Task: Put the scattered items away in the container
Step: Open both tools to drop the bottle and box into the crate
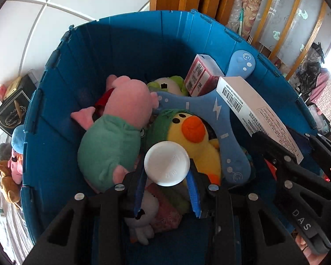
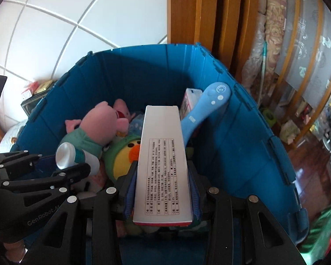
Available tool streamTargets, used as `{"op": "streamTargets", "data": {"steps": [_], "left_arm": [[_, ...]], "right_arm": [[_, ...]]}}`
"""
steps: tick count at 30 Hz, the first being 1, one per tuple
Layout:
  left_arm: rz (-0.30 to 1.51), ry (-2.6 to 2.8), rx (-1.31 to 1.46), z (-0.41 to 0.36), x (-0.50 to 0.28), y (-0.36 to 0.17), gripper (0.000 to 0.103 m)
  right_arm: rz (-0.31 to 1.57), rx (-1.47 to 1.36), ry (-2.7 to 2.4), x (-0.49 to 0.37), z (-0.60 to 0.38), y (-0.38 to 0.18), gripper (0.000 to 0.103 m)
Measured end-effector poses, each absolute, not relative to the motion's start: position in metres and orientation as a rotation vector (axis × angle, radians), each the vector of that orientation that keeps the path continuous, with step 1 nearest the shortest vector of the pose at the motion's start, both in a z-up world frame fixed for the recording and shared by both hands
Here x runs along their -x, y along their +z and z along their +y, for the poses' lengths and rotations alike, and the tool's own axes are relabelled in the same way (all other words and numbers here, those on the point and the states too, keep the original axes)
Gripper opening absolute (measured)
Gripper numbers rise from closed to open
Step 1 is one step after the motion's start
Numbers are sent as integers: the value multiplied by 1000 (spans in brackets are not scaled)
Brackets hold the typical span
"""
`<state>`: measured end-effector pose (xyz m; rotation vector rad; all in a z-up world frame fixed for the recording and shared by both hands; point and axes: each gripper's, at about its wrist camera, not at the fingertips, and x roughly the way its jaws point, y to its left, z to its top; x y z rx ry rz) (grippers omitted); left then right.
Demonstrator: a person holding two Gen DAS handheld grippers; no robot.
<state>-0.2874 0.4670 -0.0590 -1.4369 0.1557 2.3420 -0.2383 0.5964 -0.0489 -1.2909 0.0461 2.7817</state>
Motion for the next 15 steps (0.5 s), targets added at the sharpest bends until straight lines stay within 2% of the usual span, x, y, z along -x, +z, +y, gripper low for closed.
{"op": "streamTargets", "data": {"steps": [8,9,10,11,12,14,15], "left_arm": [[170,2356,1442,475,294,-59,34],[175,2368,1434,475,294,-58,36],[179,2377,1425,475,292,-58,42],[178,2380,1416,476,291,-58,46],[176,2384,1407,475,291,-57,46],[178,2393,1389,475,291,-56,47],[175,2394,1386,475,291,-56,47]], "right_arm": [[71,1325,2769,248,607,-54,40],[73,1326,2764,249,608,-55,41],[75,1324,2756,250,609,-55,41],[83,1321,2751,250,611,-54,46],[85,1315,2749,251,611,-53,60],[71,1292,2742,250,614,-50,75],[63,1280,2741,250,615,-48,77]]}}
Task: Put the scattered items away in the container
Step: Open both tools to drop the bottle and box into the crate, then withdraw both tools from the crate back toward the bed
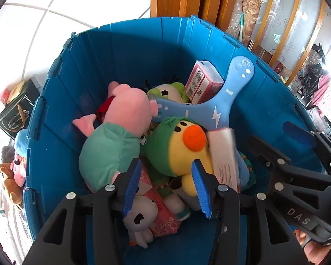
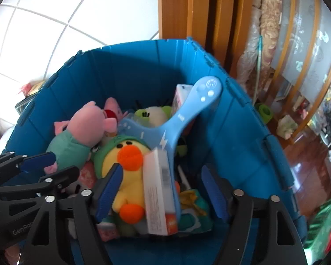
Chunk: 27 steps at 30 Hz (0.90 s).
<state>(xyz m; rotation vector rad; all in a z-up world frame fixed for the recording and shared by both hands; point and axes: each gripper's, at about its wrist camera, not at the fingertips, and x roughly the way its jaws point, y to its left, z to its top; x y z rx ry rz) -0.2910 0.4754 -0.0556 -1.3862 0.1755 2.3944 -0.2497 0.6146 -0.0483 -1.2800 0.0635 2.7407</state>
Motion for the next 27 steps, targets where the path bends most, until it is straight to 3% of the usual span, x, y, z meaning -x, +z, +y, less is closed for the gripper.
{"op": "streamTargets", "data": {"steps": [5,7,8,18,27], "left_arm": [[156,2413,1366,471,288,-51,47],[152,2433,1353,467,285,-47,53],[152,2447,1344,464,282,-45,60],[142,2746,1055,398,226,-4,61],[45,2904,920,296,169,13,61]], "right_arm": [[82,1246,2751,241,620,-41,84],[86,1241,2759,237,621,-38,92],[84,1236,2761,234,621,-37,103],[150,1048,2872,197,610,-11,103],[91,911,2996,155,526,19,103]]}}
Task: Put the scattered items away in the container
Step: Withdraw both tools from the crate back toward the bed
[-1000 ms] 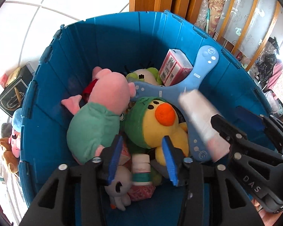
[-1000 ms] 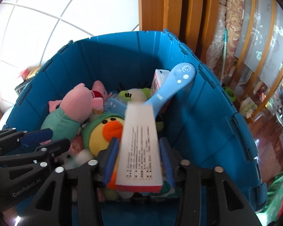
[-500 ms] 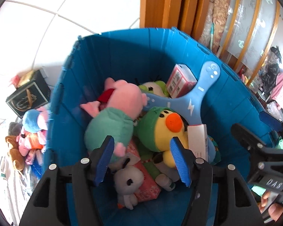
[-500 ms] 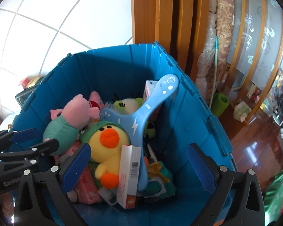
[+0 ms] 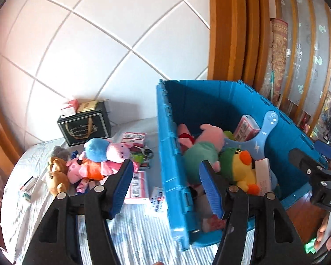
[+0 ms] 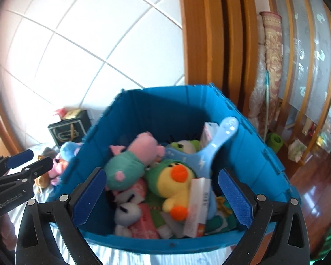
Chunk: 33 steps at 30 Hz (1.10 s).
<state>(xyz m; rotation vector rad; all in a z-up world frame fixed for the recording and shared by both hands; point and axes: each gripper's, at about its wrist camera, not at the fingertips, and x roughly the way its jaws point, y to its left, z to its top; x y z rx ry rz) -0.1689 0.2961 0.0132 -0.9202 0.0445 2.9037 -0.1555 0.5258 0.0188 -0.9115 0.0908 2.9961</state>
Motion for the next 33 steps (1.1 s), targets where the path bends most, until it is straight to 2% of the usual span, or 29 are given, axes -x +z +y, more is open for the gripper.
{"op": "streamTargets", "data": {"steps": [4,7,16,20,27,30,33], "left_arm": [[-26,2915,839,231,139,17,61],[12,2882,845,190,121,12,71],[62,2888,935,82,73,-8,71],[43,2937,919,59,52,-7,71],[18,2936,876,53,22,3,71],[-20,2909,854,58,11,6,79],[-47,2881,843,61,2,10,81]], "right_arm": [[25,801,3032,132,468,28,103],[28,769,3063,112,417,28,103],[68,825,3033,50,279,-3,103],[118,857,3015,28,255,-1,103],[99,807,3021,2,253,14,103],[67,785,3025,-8,253,18,103],[73,805,3024,-11,258,19,103]]}}
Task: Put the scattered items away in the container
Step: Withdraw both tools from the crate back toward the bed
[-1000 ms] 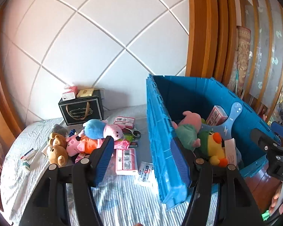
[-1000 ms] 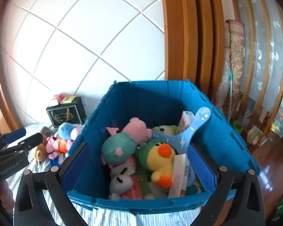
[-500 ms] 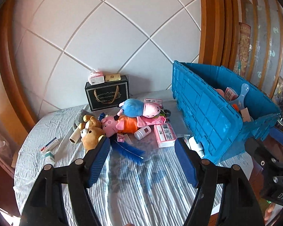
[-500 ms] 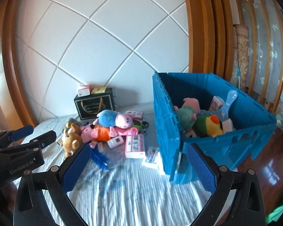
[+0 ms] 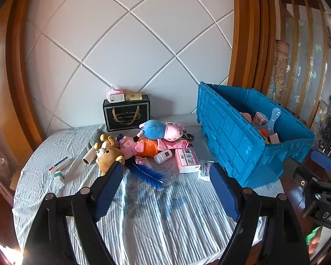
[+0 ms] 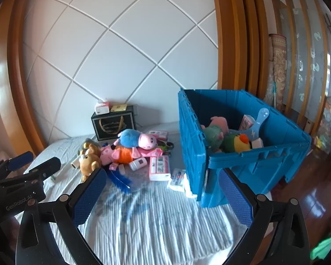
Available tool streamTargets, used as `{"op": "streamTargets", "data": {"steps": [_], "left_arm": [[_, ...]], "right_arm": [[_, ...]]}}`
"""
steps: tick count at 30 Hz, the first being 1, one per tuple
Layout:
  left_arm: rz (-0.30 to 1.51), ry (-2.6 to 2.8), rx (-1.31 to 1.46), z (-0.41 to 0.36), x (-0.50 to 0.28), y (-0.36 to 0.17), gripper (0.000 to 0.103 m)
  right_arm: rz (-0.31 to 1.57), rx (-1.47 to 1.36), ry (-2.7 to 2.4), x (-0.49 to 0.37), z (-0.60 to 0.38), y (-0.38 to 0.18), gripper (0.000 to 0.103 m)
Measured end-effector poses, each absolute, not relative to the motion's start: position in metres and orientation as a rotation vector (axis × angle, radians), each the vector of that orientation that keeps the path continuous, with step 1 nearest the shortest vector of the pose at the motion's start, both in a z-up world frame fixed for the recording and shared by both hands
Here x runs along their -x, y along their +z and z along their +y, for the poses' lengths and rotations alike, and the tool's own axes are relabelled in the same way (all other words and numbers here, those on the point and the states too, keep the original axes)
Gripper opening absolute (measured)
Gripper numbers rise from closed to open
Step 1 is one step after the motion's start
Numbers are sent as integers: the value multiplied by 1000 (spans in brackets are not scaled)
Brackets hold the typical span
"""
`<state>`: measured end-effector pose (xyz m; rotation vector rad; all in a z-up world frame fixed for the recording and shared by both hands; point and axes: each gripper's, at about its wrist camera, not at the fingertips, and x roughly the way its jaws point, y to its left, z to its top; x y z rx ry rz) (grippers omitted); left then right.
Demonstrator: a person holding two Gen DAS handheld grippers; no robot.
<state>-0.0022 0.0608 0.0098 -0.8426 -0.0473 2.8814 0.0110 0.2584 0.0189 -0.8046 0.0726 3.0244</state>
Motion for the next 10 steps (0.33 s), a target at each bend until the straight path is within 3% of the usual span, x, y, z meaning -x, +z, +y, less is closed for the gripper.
{"op": "streamTargets", "data": {"steps": [10], "left_arm": [[-37,2950,804,67,-19,20,81]], "right_arm": [[99,776,3013,-26,272,23,103]]}}
